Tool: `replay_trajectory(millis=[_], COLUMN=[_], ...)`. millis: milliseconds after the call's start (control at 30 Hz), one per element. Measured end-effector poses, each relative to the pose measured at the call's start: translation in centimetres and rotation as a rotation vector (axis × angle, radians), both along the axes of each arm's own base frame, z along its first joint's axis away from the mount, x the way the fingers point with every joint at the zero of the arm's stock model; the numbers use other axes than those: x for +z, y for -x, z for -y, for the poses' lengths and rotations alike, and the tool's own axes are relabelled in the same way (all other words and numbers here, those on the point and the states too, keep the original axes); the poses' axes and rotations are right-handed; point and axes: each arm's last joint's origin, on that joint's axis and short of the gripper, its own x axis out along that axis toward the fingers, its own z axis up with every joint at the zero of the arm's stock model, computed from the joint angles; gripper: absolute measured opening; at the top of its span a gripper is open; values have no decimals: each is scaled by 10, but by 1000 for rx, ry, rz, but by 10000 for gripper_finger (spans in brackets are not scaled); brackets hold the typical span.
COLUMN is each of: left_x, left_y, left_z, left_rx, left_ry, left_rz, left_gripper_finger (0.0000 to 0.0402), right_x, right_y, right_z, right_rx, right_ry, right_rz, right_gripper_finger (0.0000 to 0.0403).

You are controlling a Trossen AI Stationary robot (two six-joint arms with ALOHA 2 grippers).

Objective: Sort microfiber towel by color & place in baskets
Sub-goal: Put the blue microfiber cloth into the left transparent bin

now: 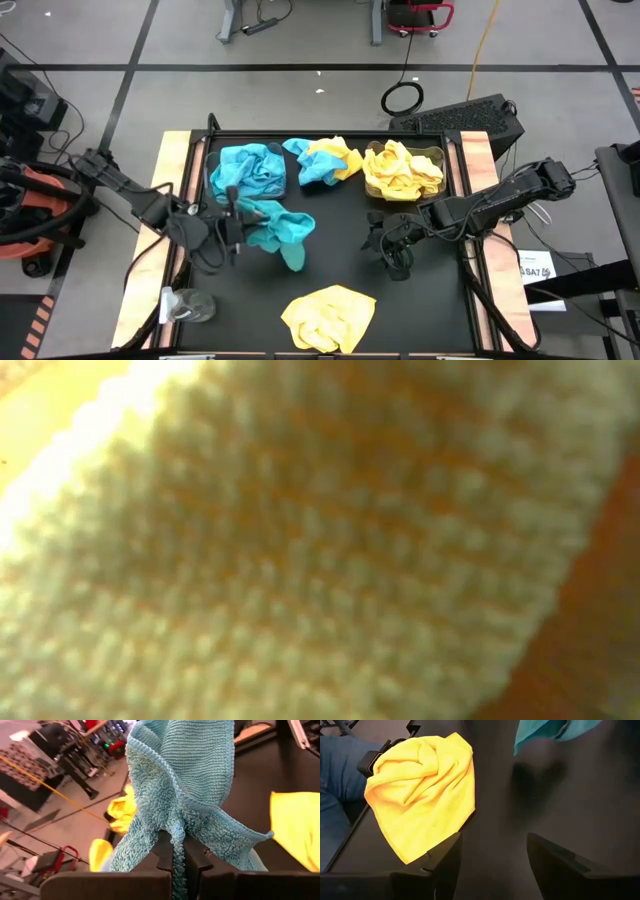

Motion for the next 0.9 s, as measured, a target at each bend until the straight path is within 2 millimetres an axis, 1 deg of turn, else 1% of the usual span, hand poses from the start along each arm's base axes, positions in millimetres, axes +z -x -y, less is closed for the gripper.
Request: replay_trajectory(millis=[133, 300, 400, 500, 700, 900], left_x=[6, 18, 24, 27, 25, 15], left_y=[7, 19, 22, 22, 15, -4], left_z=[-6, -16, -18, -18, -11, 4], left_rx=[49, 155, 157, 133, 84, -39], left_ry=[-49, -120, -108, -85, -11, 61], left_rz=[24, 21, 39, 44, 56, 24], left_gripper_finger=[8, 8, 8, 8, 8, 8], right_x=[0, 1, 1, 3, 9, 10], right_y=[0, -1, -1, -3, -11, -23], right_z=[0, 0, 0, 0, -1, -3], right_rx=[-9, -11, -9, -4, -32, -40], right_ry=[8, 15, 16, 15, 40, 51], right_rz=[3, 16, 26, 56, 167, 256], right_gripper_finger=[215, 215, 215, 215, 215, 215])
